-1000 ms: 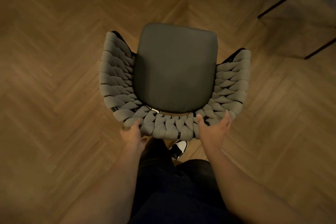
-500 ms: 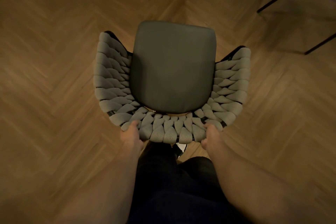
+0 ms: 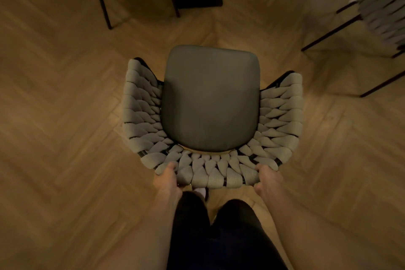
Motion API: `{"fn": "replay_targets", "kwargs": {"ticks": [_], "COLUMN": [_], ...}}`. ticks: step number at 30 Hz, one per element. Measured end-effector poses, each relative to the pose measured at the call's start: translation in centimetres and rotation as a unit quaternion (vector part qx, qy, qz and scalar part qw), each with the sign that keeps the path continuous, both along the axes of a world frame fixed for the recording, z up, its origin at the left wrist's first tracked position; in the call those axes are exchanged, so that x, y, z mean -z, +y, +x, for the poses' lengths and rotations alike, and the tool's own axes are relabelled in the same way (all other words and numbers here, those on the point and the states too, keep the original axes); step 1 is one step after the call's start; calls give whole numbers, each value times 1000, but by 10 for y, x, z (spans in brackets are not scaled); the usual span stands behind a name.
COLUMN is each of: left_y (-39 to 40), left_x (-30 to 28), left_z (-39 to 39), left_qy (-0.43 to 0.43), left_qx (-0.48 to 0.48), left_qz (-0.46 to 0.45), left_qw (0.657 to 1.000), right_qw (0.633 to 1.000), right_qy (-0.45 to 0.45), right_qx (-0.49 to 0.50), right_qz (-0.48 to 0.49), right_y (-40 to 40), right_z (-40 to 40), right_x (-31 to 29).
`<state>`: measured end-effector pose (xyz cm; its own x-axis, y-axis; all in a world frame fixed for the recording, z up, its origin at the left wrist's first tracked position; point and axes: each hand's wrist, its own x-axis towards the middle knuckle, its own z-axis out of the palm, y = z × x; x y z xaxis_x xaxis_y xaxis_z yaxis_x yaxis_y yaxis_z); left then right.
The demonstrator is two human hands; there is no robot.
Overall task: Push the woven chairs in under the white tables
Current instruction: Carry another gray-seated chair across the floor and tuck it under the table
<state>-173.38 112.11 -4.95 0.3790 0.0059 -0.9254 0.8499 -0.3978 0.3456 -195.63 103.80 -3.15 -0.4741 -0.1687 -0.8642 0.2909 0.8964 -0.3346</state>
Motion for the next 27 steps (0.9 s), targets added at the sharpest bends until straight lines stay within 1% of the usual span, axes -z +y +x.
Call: {"fn": "replay_targets", "kwargs": {"ticks": [3,7,13,18,21,27], "left_y": [-41,-98,-188,-259,-301,-377], "left_x": [4,3,3,4,9,9], "left_z": [16,32,43,51,61,76], "left_qy": [13,26,28,26,28,46], "left_qx": [7,20,9,0,-2,5], "left_qz": [-18,-20,-18,0,8,-7], "left_qw": [1000,999,999,1000,1000,999], "right_qw": [1000,1000,997,995,993,991], "right_qy": [4,2,10,-8,-9,-19], "right_qx": [1,-8,-73,-102,-111,-124], "right_qz": [-12,-26,-16,-7,-26,-53], "right_y": [-43,-104,-202,-286,-333,-416], "right_z": [11,22,32,41,47,63], "right_x": [2,6,22,25,28,28]}}
